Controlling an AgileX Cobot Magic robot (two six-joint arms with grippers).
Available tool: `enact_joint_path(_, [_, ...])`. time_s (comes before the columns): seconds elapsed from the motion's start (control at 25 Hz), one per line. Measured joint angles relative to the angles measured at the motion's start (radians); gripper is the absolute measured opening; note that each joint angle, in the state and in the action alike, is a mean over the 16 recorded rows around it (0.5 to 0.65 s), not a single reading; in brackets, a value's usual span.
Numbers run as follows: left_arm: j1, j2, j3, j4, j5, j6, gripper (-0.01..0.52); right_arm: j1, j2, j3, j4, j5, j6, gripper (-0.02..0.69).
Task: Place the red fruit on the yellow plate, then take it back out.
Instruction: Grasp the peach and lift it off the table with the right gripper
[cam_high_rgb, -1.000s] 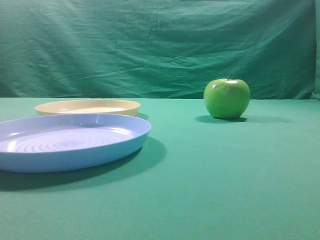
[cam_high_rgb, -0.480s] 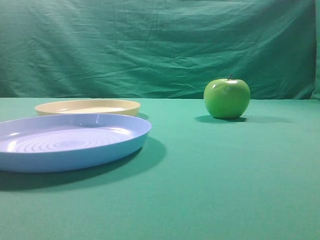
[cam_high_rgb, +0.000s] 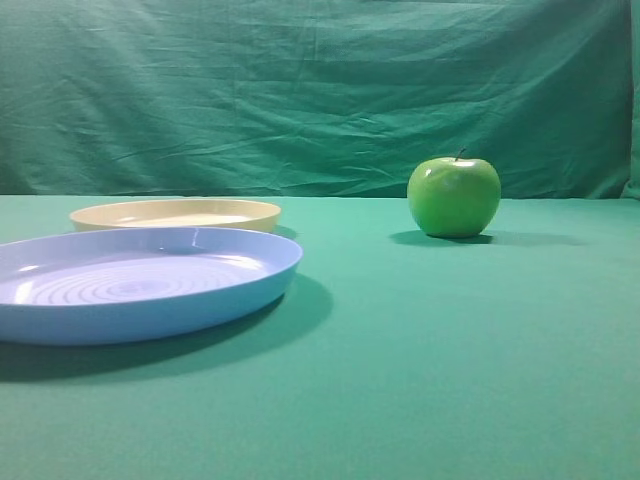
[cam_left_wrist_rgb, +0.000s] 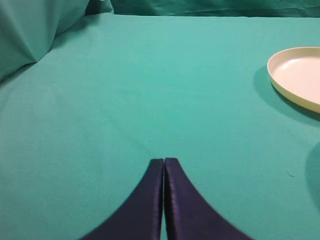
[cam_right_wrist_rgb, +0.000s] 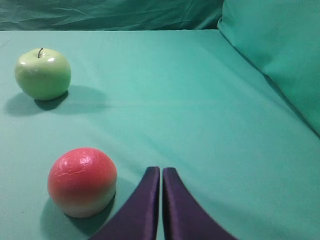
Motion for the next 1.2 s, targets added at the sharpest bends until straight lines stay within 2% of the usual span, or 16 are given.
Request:
enact_joint_path(0.24, [0.0,0.0,0.0,0.0,0.0,0.0,0.0,0.022,0.071,-0.094,0.0,0.022,0.0,0.0])
enact_joint_path(0.44, [0.0,0.0,0.0,0.0,0.0,0.0,0.0,0.058,0.197,-0.247,-0.001,0.104,-0.001,0.0])
enact_joint_path(0.6, [0.0,0.0,0.0,0.0,0.0,0.0,0.0,0.093,0.335,-0.416,0.0,0.236,-0.003,0.0])
enact_joint_path(0.96, [0.0,0.0,0.0,0.0,0.0,0.0,0.0,0.138,0.646,-0.755,0.02,0.653,-0.033,0.0])
enact_joint_path(1.2, [0.0,0.0,0.0,0.0,0.0,0.0,0.0,0.147,0.813,-0.875,0.057,0.82,-0.067,0.0])
